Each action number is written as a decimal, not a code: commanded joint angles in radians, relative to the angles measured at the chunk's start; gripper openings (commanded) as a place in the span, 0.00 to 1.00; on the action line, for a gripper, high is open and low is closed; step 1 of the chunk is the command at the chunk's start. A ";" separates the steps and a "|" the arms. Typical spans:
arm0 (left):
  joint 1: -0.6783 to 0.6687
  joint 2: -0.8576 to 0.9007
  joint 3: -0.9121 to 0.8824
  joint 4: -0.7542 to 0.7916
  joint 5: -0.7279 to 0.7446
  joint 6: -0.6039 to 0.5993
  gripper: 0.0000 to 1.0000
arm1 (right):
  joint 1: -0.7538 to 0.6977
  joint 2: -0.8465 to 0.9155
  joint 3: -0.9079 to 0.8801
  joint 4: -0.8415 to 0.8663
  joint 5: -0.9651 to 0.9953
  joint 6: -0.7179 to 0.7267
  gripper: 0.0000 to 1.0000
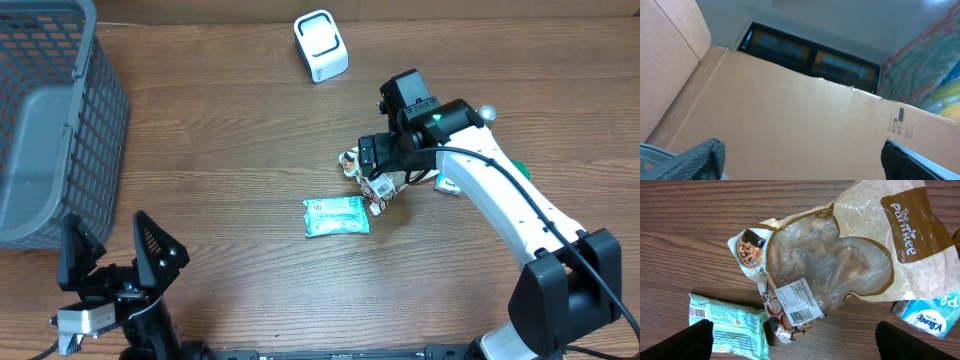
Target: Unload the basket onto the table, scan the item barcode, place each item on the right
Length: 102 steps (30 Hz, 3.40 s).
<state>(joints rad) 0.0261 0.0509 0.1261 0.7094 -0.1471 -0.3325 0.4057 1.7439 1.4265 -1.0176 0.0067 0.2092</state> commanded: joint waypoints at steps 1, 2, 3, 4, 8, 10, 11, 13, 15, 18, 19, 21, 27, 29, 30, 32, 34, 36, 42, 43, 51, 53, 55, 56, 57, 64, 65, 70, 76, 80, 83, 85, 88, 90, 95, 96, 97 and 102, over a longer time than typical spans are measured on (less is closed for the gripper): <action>-0.007 -0.049 -0.047 0.011 -0.006 0.015 1.00 | -0.002 0.002 -0.001 0.002 0.002 0.004 1.00; -0.007 -0.048 -0.053 0.026 -0.007 0.015 0.99 | -0.002 0.002 -0.001 0.002 0.002 0.004 1.00; -0.007 -0.048 -0.060 0.039 -0.006 0.015 0.99 | -0.002 0.002 -0.001 0.002 0.002 0.004 1.00; -0.007 -0.048 -0.063 0.052 -0.007 0.015 1.00 | -0.002 0.002 -0.001 0.002 0.002 0.004 1.00; -0.007 -0.048 -0.065 0.067 -0.010 0.015 1.00 | -0.002 0.002 -0.001 0.002 0.002 0.004 1.00; -0.007 -0.048 -0.073 0.062 -0.010 0.015 1.00 | -0.002 0.002 -0.001 0.002 0.002 0.004 1.00; -0.007 -0.048 -0.081 0.057 -0.010 0.015 0.99 | -0.002 0.002 -0.001 0.002 0.002 0.004 1.00; -0.007 -0.048 -0.107 0.050 -0.010 0.015 1.00 | -0.002 0.002 -0.001 0.002 0.002 0.004 1.00; -0.007 -0.048 -0.121 -0.002 -0.010 0.016 0.99 | -0.002 0.002 -0.001 0.002 0.002 0.004 1.00; -0.007 -0.048 -0.121 -0.036 -0.011 0.016 1.00 | -0.002 0.002 -0.001 0.002 0.002 0.004 1.00; -0.007 -0.048 -0.121 -0.040 -0.010 0.016 0.99 | -0.002 0.002 -0.001 0.002 0.002 0.004 1.00; -0.007 -0.048 -0.121 -0.056 -0.010 0.016 1.00 | -0.002 0.002 -0.001 0.002 0.002 0.004 1.00; -0.007 -0.048 -0.121 -0.233 -0.010 0.016 1.00 | -0.002 0.002 -0.001 0.003 0.002 0.004 1.00; -0.007 -0.048 -0.121 -0.343 -0.010 0.016 1.00 | -0.002 0.002 -0.001 0.002 0.002 0.004 1.00; -0.007 -0.048 -0.121 -0.386 -0.010 0.016 0.99 | -0.002 0.002 -0.001 0.002 0.002 0.004 1.00; -0.007 -0.048 -0.121 -0.488 -0.010 0.016 1.00 | -0.002 0.002 -0.001 0.003 0.002 0.004 1.00; -0.007 -0.048 -0.121 -0.585 -0.010 0.016 1.00 | -0.002 0.002 -0.001 0.002 0.002 0.004 1.00; -0.007 -0.048 -0.121 -0.664 -0.010 0.016 0.99 | -0.002 0.002 -0.001 0.002 0.002 0.004 1.00; -0.007 -0.046 -0.121 -0.771 -0.010 0.016 1.00 | -0.002 0.002 -0.001 0.002 0.002 0.004 1.00; -0.007 -0.046 -0.121 -0.771 -0.010 0.016 1.00 | -0.002 0.002 -0.001 0.002 0.002 0.004 1.00; -0.007 -0.046 -0.121 -0.772 -0.010 0.016 0.99 | -0.002 0.002 -0.001 0.002 0.002 0.004 1.00; -0.007 -0.046 -0.121 -0.772 -0.010 0.016 0.99 | -0.002 0.002 -0.001 0.002 0.002 0.004 1.00; -0.007 -0.046 -0.121 -0.772 -0.010 0.016 0.99 | -0.002 0.002 -0.001 0.002 0.002 0.004 1.00; -0.007 -0.046 -0.121 -0.772 -0.010 0.016 1.00 | -0.002 0.002 -0.001 0.002 0.002 0.004 1.00; -0.007 -0.046 -0.121 -0.772 -0.010 0.016 1.00 | -0.002 0.002 -0.001 0.003 0.002 0.004 1.00; -0.007 -0.046 -0.121 -0.772 -0.010 0.016 1.00 | -0.002 0.002 -0.001 0.002 0.002 0.004 1.00; -0.007 -0.046 -0.121 -0.772 -0.010 0.016 1.00 | -0.002 0.002 -0.001 0.002 0.002 0.004 1.00; -0.007 -0.046 -0.121 -0.772 -0.010 0.016 1.00 | -0.002 0.002 -0.001 0.002 0.002 0.004 1.00; -0.007 -0.046 -0.121 -0.772 -0.010 0.016 0.99 | -0.002 0.002 -0.001 0.002 0.002 0.004 1.00; -0.007 -0.046 -0.121 -0.772 -0.010 0.016 0.99 | -0.002 0.002 -0.001 0.002 0.006 0.000 1.00; -0.007 -0.046 -0.121 -0.772 -0.010 0.016 0.99 | -0.002 0.002 -0.001 0.002 0.006 0.000 1.00; -0.007 -0.046 -0.121 -0.772 -0.010 0.016 0.99 | -0.002 0.002 -0.001 0.002 0.006 0.000 1.00; -0.007 -0.046 -0.121 -0.772 -0.010 0.016 0.99 | -0.002 0.002 -0.001 0.002 0.006 0.000 1.00; -0.007 -0.046 -0.121 -0.772 -0.010 0.016 0.99 | -0.002 0.002 -0.001 0.003 0.006 0.000 1.00; -0.007 -0.046 -0.121 -0.772 -0.010 0.016 1.00 | -0.002 0.002 -0.001 0.006 0.006 0.000 1.00; -0.007 -0.046 -0.121 -0.772 -0.010 0.016 1.00 | -0.002 0.002 -0.001 0.010 0.006 -0.001 1.00; -0.007 -0.046 -0.121 -0.772 -0.010 0.016 1.00 | -0.002 0.002 -0.001 0.018 0.006 0.000 1.00; -0.007 -0.046 -0.121 -0.772 -0.010 0.016 1.00 | -0.002 0.002 -0.001 0.124 -0.055 0.000 1.00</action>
<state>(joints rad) 0.0261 0.0120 0.0082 -0.0612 -0.1516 -0.3321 0.4057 1.7439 1.4261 -0.9417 -0.0013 0.2089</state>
